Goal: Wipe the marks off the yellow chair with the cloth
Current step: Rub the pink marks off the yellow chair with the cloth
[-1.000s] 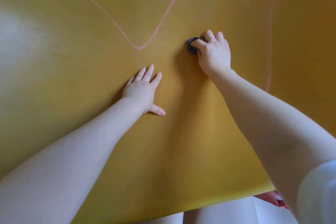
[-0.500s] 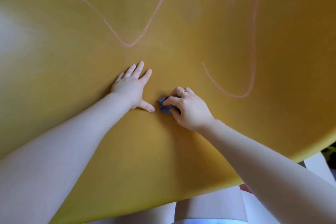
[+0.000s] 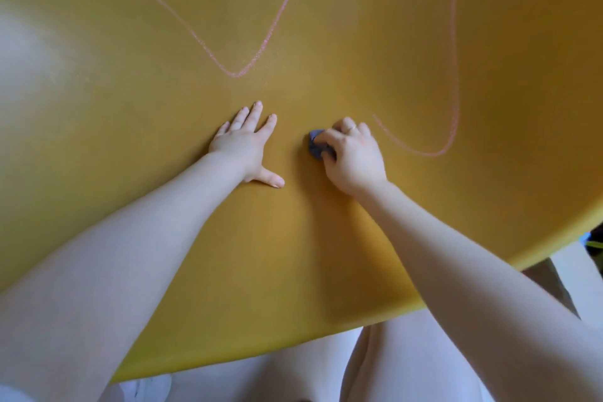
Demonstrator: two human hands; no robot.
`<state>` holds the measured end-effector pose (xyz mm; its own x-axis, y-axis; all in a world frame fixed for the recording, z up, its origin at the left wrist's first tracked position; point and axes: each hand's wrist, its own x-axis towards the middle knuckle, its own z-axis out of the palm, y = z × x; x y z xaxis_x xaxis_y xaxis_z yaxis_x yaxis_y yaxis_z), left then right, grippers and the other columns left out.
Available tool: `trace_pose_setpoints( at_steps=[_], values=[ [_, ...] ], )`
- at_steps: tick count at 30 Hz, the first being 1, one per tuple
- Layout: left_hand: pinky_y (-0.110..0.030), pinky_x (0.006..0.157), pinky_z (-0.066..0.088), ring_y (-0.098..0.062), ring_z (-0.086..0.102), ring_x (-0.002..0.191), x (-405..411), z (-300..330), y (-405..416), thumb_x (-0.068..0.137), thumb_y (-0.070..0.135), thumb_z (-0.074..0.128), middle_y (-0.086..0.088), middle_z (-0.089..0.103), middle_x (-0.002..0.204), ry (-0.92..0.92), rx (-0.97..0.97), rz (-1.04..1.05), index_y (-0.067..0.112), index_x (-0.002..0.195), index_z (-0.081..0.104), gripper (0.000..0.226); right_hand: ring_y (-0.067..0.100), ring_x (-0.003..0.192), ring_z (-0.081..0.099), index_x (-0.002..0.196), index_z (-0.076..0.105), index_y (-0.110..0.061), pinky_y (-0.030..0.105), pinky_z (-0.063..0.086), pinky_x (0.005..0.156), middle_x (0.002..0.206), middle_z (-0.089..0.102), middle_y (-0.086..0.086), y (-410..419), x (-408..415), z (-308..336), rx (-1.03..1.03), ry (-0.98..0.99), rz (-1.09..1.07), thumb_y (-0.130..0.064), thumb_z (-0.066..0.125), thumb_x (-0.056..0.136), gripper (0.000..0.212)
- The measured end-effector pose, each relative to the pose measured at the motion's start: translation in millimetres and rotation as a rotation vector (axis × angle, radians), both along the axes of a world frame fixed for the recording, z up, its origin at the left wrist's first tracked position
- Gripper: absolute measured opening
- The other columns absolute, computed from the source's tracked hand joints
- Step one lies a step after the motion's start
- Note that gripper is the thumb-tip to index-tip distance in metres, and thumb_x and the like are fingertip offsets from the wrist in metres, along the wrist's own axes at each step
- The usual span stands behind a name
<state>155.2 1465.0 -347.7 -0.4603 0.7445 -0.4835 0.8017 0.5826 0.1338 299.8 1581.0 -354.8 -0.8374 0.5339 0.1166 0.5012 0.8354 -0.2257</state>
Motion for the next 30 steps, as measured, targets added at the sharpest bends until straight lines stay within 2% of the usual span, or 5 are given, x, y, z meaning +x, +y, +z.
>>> trace_pose_setpoints(
  at_steps=[8,13,18,22,30],
  values=[
    [-0.036,0.115,0.016,-0.021,0.007,0.145,36.1,14.6,-35.2,0.088,0.046,0.054,0.001,-0.008,0.158,-0.037,0.168,-0.086,0.032,0.148,-0.002,0.083,0.029,0.077,0.052,0.093,0.067,-0.022,0.032,0.045,0.062,0.093,0.057,0.006,-118.3,92.8,32.5,-0.317,-0.132,0.203,-0.029,0.041,0.074,0.033],
    [-0.037,0.114,0.018,-0.018,0.005,0.145,65.5,24.5,-60.0,0.086,0.052,0.053,0.002,-0.006,0.158,-0.123,0.116,-0.157,0.025,0.149,0.011,0.081,0.031,0.098,0.05,0.115,0.06,-0.029,0.035,0.044,0.076,0.109,0.053,0.008,-65.3,87.8,31.2,-0.123,-0.191,0.093,-0.024,0.05,0.088,0.029],
    [-0.033,0.117,0.007,-0.015,-0.008,0.145,83.9,19.2,-70.4,0.08,0.063,0.053,0.0,-0.016,0.157,-0.149,-0.026,-0.216,0.022,0.15,-0.001,0.098,0.034,0.104,0.042,0.12,0.057,-0.021,0.034,0.034,0.074,0.116,0.048,0.014,9.4,92.5,45.8,0.119,-0.26,-0.245,-0.02,0.045,0.093,0.03],
    [-0.033,0.117,0.006,-0.016,-0.009,0.145,84.1,16.8,-69.5,0.074,0.064,0.06,0.0,-0.018,0.156,-0.161,-0.051,-0.193,0.021,0.15,-0.003,0.107,0.032,0.103,0.042,0.115,0.059,-0.02,0.032,0.035,0.073,0.114,0.046,0.013,-26.1,99.7,44.8,0.035,-0.222,-0.257,-0.021,0.046,0.09,0.028],
    [-0.032,0.118,0.008,-0.018,-0.008,0.145,89.5,22.0,-67.3,0.073,0.062,0.063,-0.002,-0.015,0.157,-0.17,-0.066,-0.17,0.018,0.15,-0.001,0.11,0.025,0.052,0.047,0.067,0.068,-0.021,0.022,0.038,0.042,0.066,0.054,0.005,-126.7,125.1,37.7,-0.103,-0.066,0.026,-0.024,0.044,0.072,0.025]
  ],
)
